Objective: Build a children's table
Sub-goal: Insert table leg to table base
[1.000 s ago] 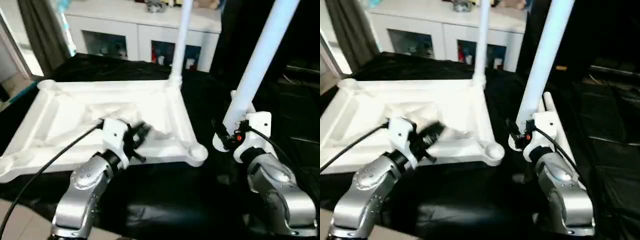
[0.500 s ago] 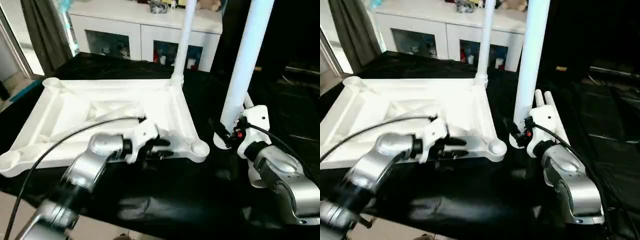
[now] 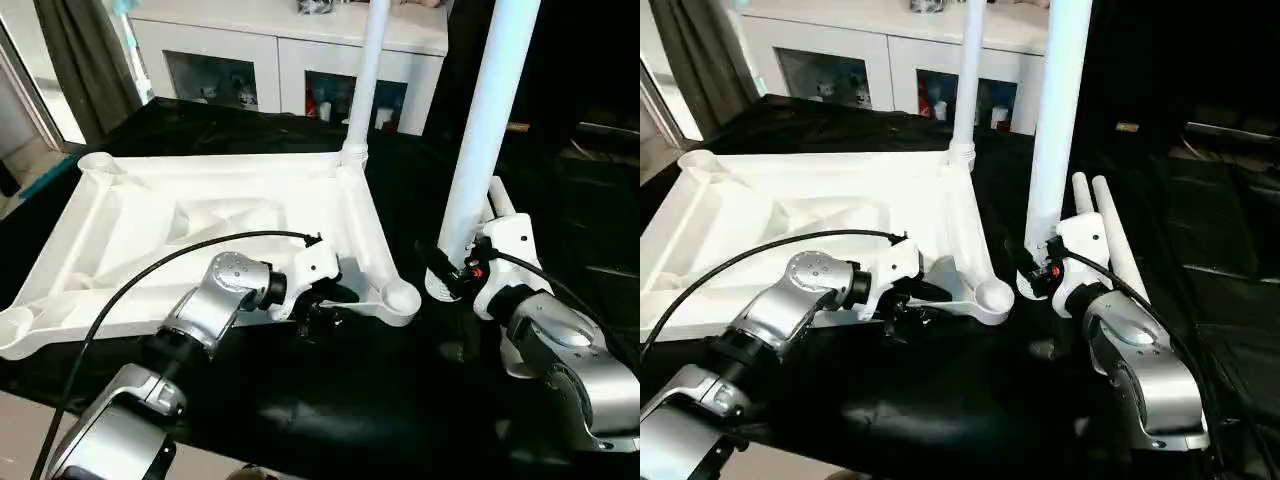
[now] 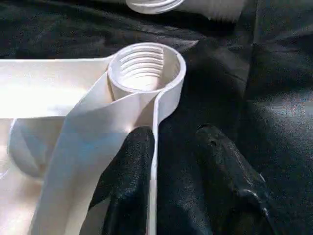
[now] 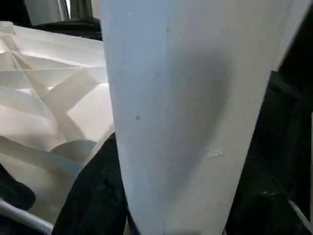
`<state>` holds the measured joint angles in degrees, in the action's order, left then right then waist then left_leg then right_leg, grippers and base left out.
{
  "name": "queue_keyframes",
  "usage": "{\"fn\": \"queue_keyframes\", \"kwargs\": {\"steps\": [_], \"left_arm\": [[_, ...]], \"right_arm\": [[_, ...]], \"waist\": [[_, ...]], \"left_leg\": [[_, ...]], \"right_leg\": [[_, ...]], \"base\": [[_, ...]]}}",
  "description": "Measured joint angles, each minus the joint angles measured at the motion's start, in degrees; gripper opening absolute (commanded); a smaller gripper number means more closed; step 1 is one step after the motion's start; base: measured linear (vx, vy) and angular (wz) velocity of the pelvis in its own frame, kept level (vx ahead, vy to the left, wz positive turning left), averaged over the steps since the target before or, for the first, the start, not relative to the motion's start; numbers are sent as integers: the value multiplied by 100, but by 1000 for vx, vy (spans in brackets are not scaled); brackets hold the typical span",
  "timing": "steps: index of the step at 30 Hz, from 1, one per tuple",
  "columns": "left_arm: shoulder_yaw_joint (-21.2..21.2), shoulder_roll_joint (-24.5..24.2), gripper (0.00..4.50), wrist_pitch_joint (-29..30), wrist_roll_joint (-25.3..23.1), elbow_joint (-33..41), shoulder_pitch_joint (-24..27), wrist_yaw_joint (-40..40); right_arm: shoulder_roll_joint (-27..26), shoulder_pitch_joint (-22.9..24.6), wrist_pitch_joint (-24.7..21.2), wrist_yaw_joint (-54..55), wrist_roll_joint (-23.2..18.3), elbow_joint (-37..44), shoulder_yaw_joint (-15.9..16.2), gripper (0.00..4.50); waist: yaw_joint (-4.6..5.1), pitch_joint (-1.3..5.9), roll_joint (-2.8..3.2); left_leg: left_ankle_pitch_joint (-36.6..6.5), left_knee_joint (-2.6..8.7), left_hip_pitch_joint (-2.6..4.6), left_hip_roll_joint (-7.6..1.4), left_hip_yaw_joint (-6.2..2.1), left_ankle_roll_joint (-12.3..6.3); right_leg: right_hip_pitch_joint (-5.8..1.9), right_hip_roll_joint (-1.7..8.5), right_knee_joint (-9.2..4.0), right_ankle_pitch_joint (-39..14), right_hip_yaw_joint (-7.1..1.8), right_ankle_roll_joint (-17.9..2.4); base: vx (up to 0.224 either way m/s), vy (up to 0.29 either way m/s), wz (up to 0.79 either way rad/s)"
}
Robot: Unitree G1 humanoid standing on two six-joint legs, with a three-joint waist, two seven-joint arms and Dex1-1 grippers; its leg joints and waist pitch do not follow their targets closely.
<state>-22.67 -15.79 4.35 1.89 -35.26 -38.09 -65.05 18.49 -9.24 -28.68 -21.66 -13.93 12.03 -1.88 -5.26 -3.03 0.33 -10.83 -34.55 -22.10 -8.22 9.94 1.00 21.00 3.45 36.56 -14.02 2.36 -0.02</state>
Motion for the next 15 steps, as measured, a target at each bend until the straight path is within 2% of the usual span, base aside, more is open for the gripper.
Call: {"fn": "queue_keyframes", "kwargs": {"steps": [9,15], "left_arm": [[-62,63,161,-344,-251,-551,-150,67],[-58,74,97,-483,-324,-843,-320,114]], "right_arm": [[-4,-1,9,14,12,0,1,194],[-22,0,11,20,13,-1,2,194]], "waist": [[-6,2,11],[-19,5,20]], "left_leg": [[7,0,3,-5,4,9],[7,0,2,-6,4,9]], "right_leg": [[-2,0,3,12,3,-8],[-2,0,2,12,3,-8]], "base": [[0,0,0],[0,0,0]]}}
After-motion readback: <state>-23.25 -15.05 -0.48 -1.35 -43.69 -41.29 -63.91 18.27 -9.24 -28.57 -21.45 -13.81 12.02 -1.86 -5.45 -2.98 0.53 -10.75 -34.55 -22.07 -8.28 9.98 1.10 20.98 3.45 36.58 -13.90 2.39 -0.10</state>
